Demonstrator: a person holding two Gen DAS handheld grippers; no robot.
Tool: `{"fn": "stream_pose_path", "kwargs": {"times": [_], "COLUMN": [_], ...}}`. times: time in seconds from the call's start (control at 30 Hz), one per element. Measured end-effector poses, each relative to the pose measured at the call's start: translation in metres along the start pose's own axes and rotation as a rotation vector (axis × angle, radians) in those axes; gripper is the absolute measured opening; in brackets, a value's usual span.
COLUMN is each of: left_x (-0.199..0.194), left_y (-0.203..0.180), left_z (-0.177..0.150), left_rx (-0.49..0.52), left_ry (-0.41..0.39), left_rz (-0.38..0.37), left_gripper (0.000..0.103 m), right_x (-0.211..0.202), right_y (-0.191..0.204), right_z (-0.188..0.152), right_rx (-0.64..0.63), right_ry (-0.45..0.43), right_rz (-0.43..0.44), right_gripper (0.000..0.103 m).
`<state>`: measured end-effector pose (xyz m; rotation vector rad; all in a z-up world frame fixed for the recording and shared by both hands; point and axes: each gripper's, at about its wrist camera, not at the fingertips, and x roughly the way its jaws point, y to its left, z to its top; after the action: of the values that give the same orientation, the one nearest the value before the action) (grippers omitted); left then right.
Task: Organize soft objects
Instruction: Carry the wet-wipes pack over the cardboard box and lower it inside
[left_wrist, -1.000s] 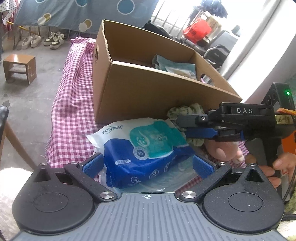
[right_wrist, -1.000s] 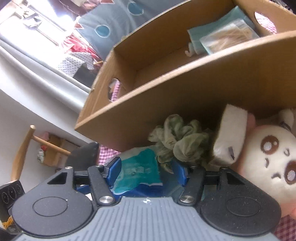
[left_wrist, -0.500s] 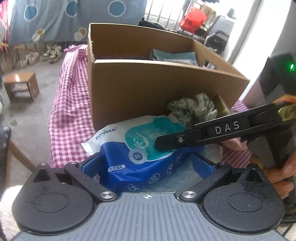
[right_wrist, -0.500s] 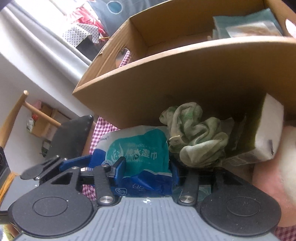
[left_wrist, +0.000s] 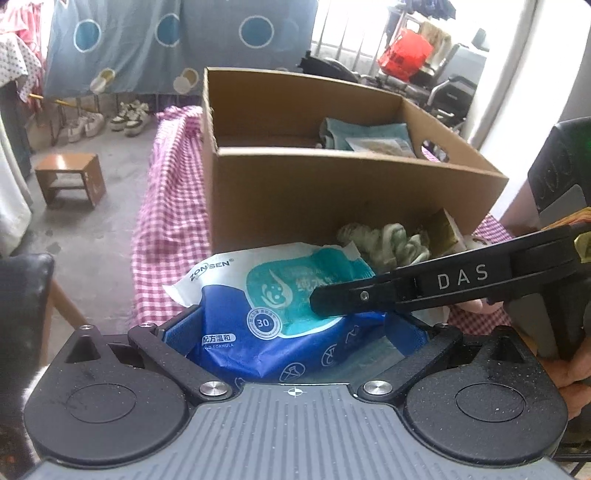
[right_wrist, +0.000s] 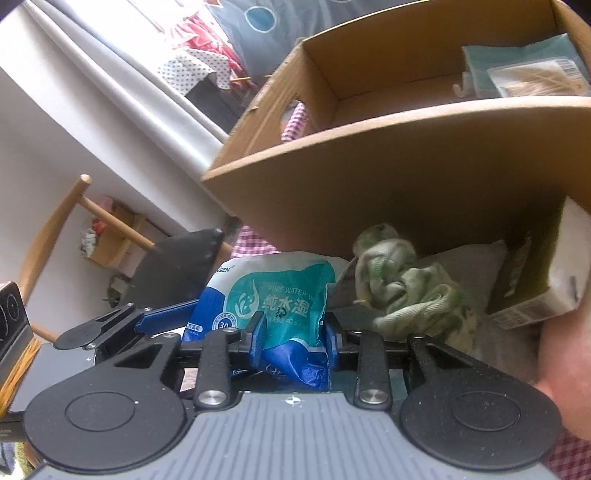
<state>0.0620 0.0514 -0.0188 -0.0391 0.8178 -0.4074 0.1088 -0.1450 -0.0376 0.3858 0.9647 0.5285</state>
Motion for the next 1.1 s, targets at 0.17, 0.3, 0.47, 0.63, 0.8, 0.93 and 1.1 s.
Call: {"fn": "stream_pose_path", "kwargs": {"times": [0.17,0.3,0.47,0.63,0.8,0.93,1.1], "left_x": [-0.019,-0.033,-0.050,-0.060,-0.053,-0.029,0.024], "left_y": [-0.007,-0.012,-0.022,-0.035,-0.042,-0.046,-0.043], "left_z": [0.003,0.011,0.029,0.058,0.102,0.138,0.179], "left_rx": [0.017,0.040,0.071,0.119,0.154,0.199,0.204], "left_ry": [-0.040,-0.083,-0.146,-0.214,-0.236,-0.227,-0.136], "left_rz": [0.049,0.081,0.108,0.121,0.089,0.058,0.030], "left_gripper": [0.102,0.102,0.102,0.102,0.102,0.102,0.102], "right_x": [-0.006,-0.015,-0.035,-0.063,-0.089,-0.093,-0.072], "right_y": [0.012,0.022,0.035,0.046,0.048,0.035,0.003], "right_z": [0.002,0.006,0.020,0.046,0.081,0.120,0.175], "right_rx": [-0.016,-0.037,-0.083,-0.129,-0.167,-0.147,-0.088], "right_ry": [-0.020,-0.046,-0.102,-0.170,-0.233,-0.238,-0.176], "right_rz": [0.053,0.088,0.120,0.143,0.139,0.119,0.079], "right_gripper": [0.035,0.035,0.035,0.035,0.035,0.035,0.035]}}
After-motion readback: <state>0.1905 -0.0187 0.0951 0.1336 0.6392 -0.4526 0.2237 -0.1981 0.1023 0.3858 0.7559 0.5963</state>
